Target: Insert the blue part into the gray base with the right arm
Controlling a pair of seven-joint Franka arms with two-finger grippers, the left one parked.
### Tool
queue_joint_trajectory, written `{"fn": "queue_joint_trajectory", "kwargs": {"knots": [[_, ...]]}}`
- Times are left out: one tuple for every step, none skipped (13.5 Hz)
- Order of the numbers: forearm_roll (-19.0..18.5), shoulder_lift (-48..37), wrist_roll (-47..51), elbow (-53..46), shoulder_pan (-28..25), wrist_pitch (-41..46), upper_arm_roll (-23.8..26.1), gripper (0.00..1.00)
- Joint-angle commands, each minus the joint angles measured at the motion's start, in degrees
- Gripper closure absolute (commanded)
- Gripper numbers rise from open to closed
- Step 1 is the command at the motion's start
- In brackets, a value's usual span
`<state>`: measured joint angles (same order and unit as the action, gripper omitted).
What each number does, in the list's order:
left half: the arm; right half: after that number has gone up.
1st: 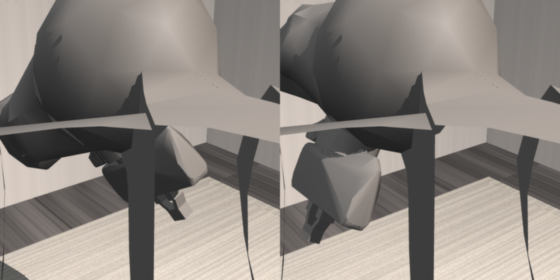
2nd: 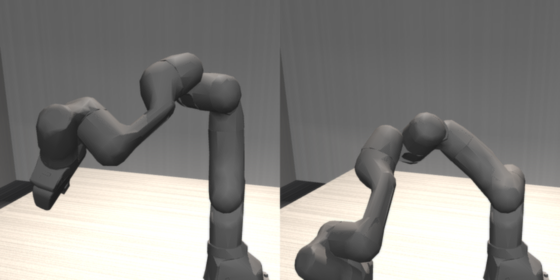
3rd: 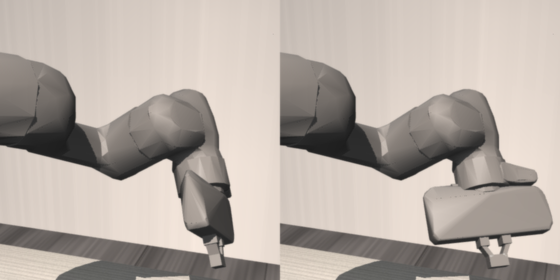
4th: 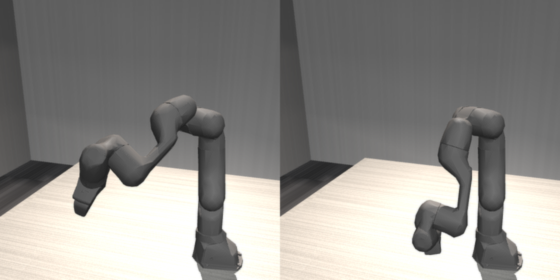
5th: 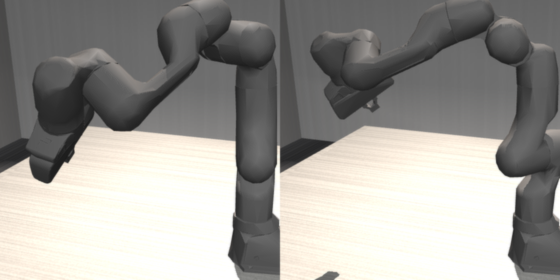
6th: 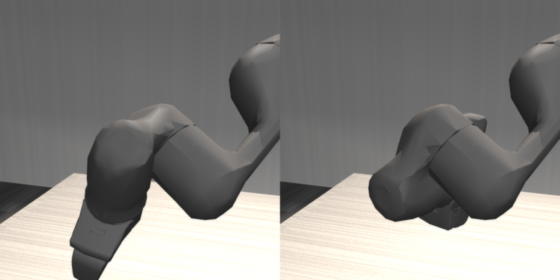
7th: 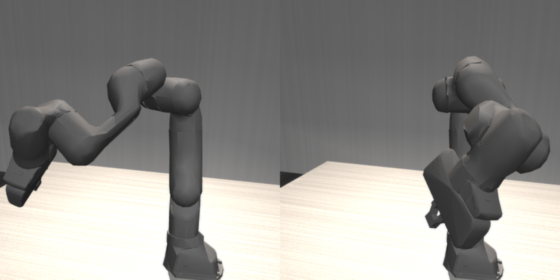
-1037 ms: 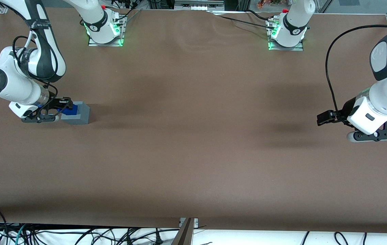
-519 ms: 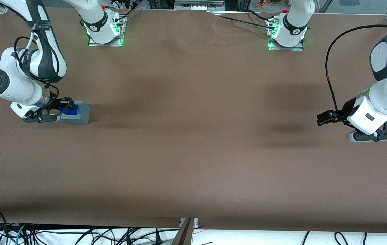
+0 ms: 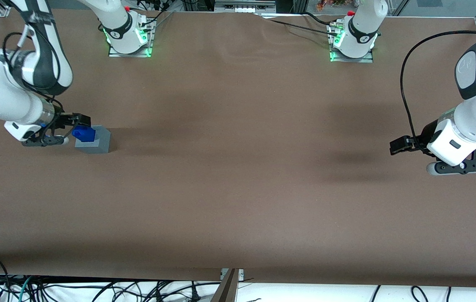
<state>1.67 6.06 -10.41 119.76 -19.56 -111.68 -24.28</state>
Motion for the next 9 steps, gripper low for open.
{"fn": "queue_joint_trajectory", "kwargs": {"knots": [[0.61, -1.94, -4.95, -12.64, 0.22, 16.96, 0.02, 0.01], [0.61, 0.07, -6.01, -19.32, 0.05, 22.16, 0.11, 0.01], [0.53, 0.96, -4.98, -24.43, -0.13, 26.12, 0.20, 0.01], [0.53, 1.14, -4.45, -27.53, -0.22, 27.90, 0.28, 0.01], [0.61, 0.97, -2.79, -29.21, -0.30, 28.18, 0.37, 0.01], [0.53, 0.62, -0.42, -30.10, -0.39, 28.19, 0.46, 0.01], [0.53, 0.44, 2.21, -31.50, -0.39, 29.14, 0.55, 0.01], [0.26, -0.95, 4.67, -31.25, 0.04, 30.02, 2.55, 0.01], [-0.09, -2.97, 6.70, -29.68, 1.87, 29.60, 5.88, 0.01]]}}
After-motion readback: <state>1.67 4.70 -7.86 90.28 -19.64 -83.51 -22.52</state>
